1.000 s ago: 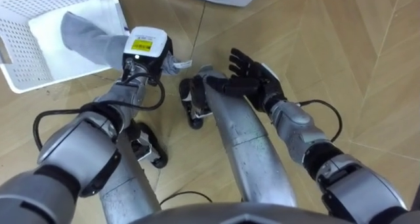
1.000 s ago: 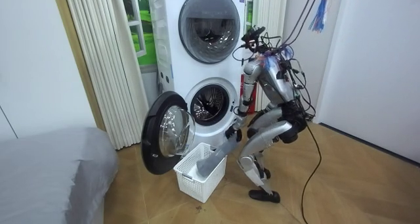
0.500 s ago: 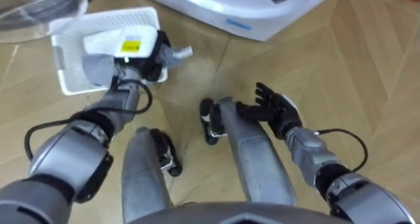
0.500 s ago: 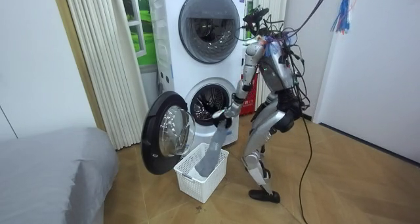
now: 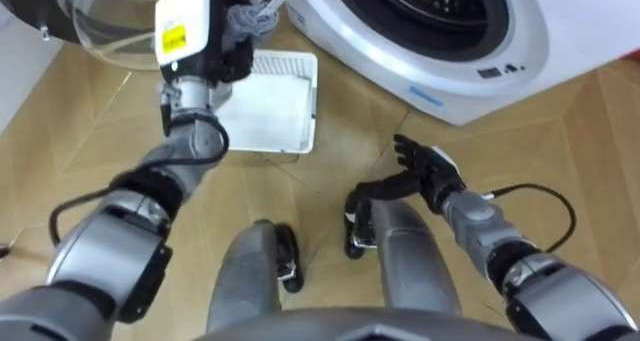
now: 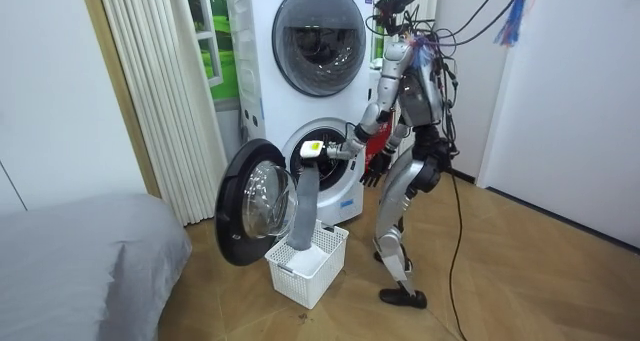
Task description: Put towel into washing machine
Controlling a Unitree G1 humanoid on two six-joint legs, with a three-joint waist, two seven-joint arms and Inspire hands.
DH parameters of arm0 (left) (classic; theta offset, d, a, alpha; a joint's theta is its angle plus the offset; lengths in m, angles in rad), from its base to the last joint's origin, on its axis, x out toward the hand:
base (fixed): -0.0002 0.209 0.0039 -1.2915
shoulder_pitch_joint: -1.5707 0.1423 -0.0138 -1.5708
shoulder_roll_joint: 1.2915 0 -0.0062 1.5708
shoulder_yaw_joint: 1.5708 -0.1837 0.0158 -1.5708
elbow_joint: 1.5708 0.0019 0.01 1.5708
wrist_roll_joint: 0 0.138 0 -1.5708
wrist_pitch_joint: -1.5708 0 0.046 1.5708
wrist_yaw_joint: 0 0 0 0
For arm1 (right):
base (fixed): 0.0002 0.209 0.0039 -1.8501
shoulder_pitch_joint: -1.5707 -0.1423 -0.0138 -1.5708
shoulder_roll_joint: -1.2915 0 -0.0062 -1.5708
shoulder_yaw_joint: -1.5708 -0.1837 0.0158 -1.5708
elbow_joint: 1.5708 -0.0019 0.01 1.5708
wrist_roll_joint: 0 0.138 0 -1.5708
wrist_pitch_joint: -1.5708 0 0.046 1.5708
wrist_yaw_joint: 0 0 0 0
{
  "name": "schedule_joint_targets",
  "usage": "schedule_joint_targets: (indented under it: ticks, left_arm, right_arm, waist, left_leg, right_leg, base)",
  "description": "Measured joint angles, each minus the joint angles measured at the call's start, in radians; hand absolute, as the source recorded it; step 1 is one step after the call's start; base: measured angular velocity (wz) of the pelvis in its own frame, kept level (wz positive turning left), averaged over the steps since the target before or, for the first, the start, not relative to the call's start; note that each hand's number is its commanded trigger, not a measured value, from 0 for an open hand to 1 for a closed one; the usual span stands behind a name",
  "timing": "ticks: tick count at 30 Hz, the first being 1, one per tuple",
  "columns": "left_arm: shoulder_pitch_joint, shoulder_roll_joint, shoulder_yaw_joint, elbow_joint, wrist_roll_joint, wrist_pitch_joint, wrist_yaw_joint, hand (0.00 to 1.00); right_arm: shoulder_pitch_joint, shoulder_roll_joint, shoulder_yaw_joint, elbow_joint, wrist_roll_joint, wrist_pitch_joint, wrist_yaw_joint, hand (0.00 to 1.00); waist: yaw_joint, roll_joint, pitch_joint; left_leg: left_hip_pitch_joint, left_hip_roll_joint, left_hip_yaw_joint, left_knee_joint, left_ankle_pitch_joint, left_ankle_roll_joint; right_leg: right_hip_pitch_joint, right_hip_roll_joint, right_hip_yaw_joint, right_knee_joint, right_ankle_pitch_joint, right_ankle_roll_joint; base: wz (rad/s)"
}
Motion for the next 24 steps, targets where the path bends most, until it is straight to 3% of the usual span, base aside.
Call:
schedule_joint_targets:
  ticks: [3,5,7,9,11,13,15,24]
  left_arm:
    - [0.049,-0.038,-0.008,-0.070,-0.166,-0.001,-0.081,1.00]
    - [0.072,-0.054,-0.027,-0.084,-0.276,-0.003,-0.134,1.00]
    - [0.100,-0.079,-0.043,-0.084,-0.414,-0.009,-0.218,1.00]
    - [0.115,-0.095,-0.054,-0.084,-0.504,-0.014,-0.286,1.00]
    - [0.138,-0.094,-0.076,-0.084,-0.586,-0.023,-0.353,1.00]
    - [0.170,-0.090,-0.081,-0.084,-0.684,-0.022,-0.451,1.00]
    - [0.188,-0.090,-0.080,-0.084,-0.727,-0.022,-0.516,1.00]
    - [0.279,-0.079,-0.098,-0.086,-0.916,0.015,-0.803,1.00]
  right_arm:
    - [-0.009,0.010,-0.019,-0.002,-0.001,0.000,0.006,0.00]
    - [-0.010,0.023,-0.023,-0.003,0.004,0.000,0.005,0.00]
    - [-0.012,0.039,-0.027,-0.004,0.002,0.000,0.006,0.00]
    - [-0.014,0.043,-0.027,-0.004,-0.008,0.000,0.012,0.00]
    - [-0.010,0.044,-0.027,-0.004,-0.016,0.000,0.022,0.00]
    - [0.001,0.046,-0.027,-0.003,-0.018,0.001,0.034,0.00]
    - [0.001,0.045,-0.033,-0.003,-0.020,0.005,0.043,0.00]
    - [0.012,0.040,-0.069,-0.002,-0.063,0.022,0.069,0.00]
  waist:
    - [0.026,-0.001,-0.0014]
    - [0.042,-0.006,-0.0077]
    - [0.052,-0.011,-0.0204]
    - [0.065,-0.013,-0.0241]
    - [0.073,-0.018,-0.0285]
    - [0.077,-0.032,-0.0446]
    - [0.078,-0.031,-0.0498]
    - [0.086,-0.027,-0.0509]
  left_leg:
    - [-0.003,0.000,0.000,-0.005,0.003,0.001]
    - [-0.003,0.001,0.000,-0.003,0.003,0.001]
    - [-0.004,0.001,0.000,-0.002,0.003,0.001]
    - [0.006,0.001,0.000,-0.005,0.003,0.001]
    - [0.031,0.000,0.000,-0.022,0.004,0.002]
    - [0.058,-0.002,-0.001,-0.050,0.016,0.003]
    - [0.071,0.000,-0.002,-0.067,0.026,0.004]
    - [0.096,-0.012,0.006,-0.139,0.061,0.018]
  right_leg:
    - [-0.001,0.002,0.000,-0.011,0.004,0.004]
    - [0.000,0.003,0.000,-0.012,0.004,0.004]
    - [0.000,0.002,0.000,-0.013,0.005,0.003]
    - [0.012,0.001,-0.002,-0.017,0.005,0.004]
    - [0.036,0.002,-0.006,-0.030,0.007,0.006]
    - [0.063,0.004,-0.006,-0.057,0.016,0.010]
    - [0.083,0.008,-0.014,-0.086,0.031,0.010]
    - [0.105,0.004,-0.002,-0.155,0.075,0.028]
  base:
    - [0.00]
    - [0.00]
    - [0.00]
    - [0.00]
    - [0.02]
    - [0.04]
    - [0.00]
    - [-0.02]
